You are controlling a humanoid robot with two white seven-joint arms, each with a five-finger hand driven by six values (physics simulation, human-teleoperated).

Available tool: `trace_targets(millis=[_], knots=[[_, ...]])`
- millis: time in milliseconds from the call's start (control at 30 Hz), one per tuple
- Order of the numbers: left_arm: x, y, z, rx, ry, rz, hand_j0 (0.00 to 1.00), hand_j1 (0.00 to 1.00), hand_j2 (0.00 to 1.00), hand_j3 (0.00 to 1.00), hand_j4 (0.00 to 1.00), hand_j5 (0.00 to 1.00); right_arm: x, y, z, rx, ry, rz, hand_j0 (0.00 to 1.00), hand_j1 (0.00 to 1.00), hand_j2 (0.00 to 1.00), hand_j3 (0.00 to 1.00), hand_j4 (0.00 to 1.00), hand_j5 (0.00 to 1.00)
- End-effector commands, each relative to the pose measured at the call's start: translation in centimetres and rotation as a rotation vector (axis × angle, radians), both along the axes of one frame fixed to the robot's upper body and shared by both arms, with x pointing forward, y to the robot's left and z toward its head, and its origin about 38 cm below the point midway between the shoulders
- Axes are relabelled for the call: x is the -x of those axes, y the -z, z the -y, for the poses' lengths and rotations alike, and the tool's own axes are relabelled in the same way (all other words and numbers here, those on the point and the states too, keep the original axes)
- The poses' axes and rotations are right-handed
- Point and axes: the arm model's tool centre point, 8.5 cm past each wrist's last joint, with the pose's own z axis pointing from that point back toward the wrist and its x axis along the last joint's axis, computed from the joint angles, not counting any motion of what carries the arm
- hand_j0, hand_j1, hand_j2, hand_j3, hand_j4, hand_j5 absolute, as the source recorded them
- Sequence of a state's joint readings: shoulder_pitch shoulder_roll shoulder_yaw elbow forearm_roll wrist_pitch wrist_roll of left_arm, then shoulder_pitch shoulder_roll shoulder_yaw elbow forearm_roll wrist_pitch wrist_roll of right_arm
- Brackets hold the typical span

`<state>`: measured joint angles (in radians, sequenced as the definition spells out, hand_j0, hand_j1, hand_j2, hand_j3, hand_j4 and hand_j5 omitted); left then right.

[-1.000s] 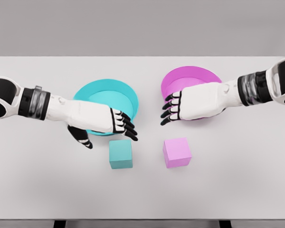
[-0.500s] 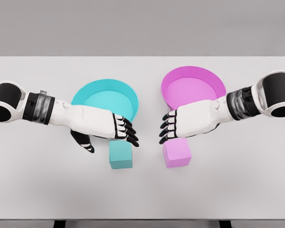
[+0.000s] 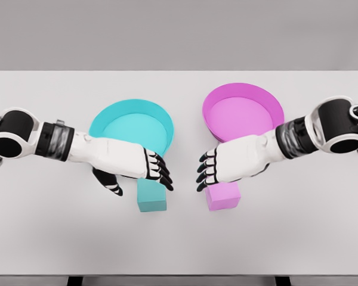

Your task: Place the blocks in the corresponding plates according to their colors

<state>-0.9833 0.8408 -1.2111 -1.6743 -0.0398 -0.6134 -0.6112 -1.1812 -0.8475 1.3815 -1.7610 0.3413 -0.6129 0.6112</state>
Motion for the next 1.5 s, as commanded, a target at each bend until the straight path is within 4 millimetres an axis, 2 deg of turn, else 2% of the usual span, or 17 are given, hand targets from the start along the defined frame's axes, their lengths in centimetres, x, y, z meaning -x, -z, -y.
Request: trace_targets(millis=[0, 233, 333, 933, 1067, 1467], knots=[[-0.2, 0.3, 0.5, 0.0, 0.001, 0.0, 0.94, 0.94, 0.94, 0.94, 0.94, 0.94, 0.1, 0.3, -0.1, 0.003, -0.002, -0.009, 1.0, 1.0, 1.0, 1.0, 1.0, 1.0], [-0.3, 0.6, 0.5, -0.003, -0.002, -0.003, 0.94, 0.94, 0.94, 0.94, 0.94, 0.94, 0.6, 1.3, -0.6, 0.026, -0.027, -0.033, 1.0, 1.0, 1.0, 1.0, 1.0, 1.0], [-0.4, 1.5, 0.5, -0.015, -0.008, -0.009, 0.94, 0.94, 0.94, 0.94, 0.94, 0.94, 0.8, 1.6, -0.6, 0.033, -0.029, -0.043, 1.0, 1.0, 1.0, 1.0, 1.0, 1.0], [-0.7, 3.3, 1.7, -0.022, -0.002, -0.025, 0.94, 0.94, 0.94, 0.94, 0.94, 0.94, 1.0, 2.4, -0.4, 0.056, -0.032, -0.048, 1.0, 1.0, 1.0, 1.0, 1.0, 1.0], [-0.7, 4.0, 2.3, -0.026, 0.004, -0.027, 0.94, 0.94, 0.94, 0.94, 0.94, 0.94, 1.0, 2.4, -0.4, 0.056, -0.032, -0.048, 0.91, 0.91, 0.91, 0.91, 0.91, 0.91], [-0.7, 5.2, 1.9, -0.053, -0.01, -0.032, 0.93, 0.93, 0.93, 0.93, 0.93, 0.93, 1.0, 2.3, -0.4, 0.054, -0.033, -0.048, 0.65, 0.65, 0.65, 0.65, 0.65, 0.65]])
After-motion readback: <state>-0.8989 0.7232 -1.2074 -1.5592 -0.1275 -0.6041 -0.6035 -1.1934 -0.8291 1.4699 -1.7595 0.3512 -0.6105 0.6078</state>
